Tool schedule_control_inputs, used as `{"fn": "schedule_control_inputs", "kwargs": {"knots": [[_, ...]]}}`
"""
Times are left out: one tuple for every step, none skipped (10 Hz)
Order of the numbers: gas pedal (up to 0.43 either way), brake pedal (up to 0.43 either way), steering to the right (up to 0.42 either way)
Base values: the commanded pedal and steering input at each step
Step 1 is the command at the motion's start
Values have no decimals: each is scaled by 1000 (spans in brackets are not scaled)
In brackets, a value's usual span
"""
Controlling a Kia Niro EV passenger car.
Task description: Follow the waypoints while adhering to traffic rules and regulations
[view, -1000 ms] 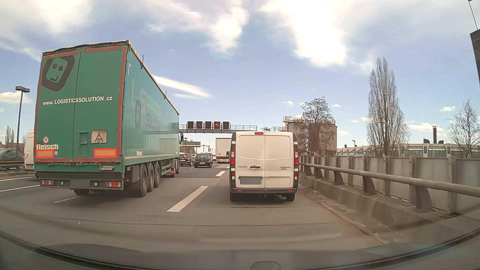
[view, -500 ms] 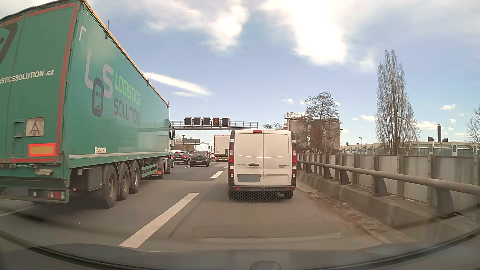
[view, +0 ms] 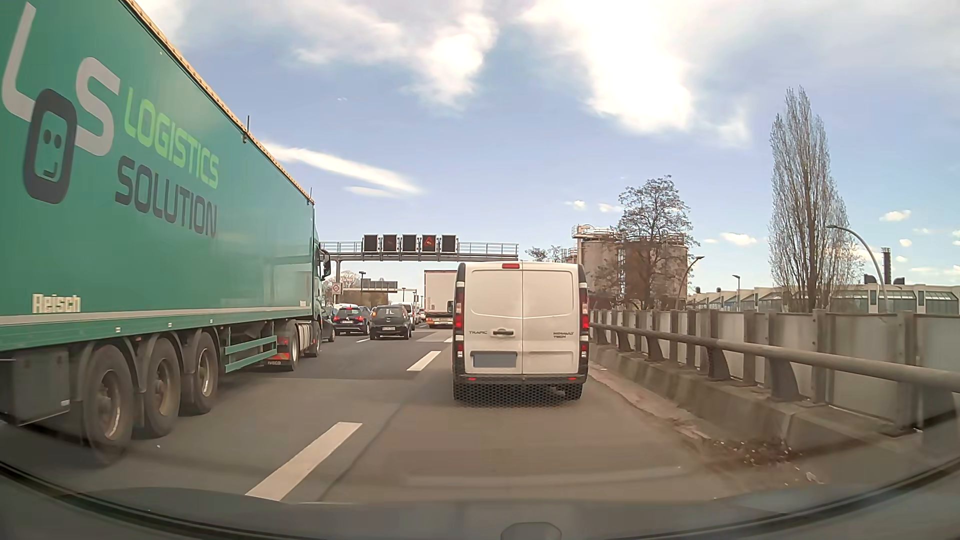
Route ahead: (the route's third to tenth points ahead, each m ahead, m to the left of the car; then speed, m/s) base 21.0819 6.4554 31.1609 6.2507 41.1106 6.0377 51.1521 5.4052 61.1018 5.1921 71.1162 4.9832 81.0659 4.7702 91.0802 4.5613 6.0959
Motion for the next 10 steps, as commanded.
{"fn": "schedule_control_inputs", "kwargs": {"knots": [[67, 0, 1], [67, 0, 1], [79, 0, 1], [79, 0, 1], [79, 0, 2], [79, 0, 2], [67, 0, 1], [20, 0, 2], [0, 0, 2], [0, 0, 2]]}}
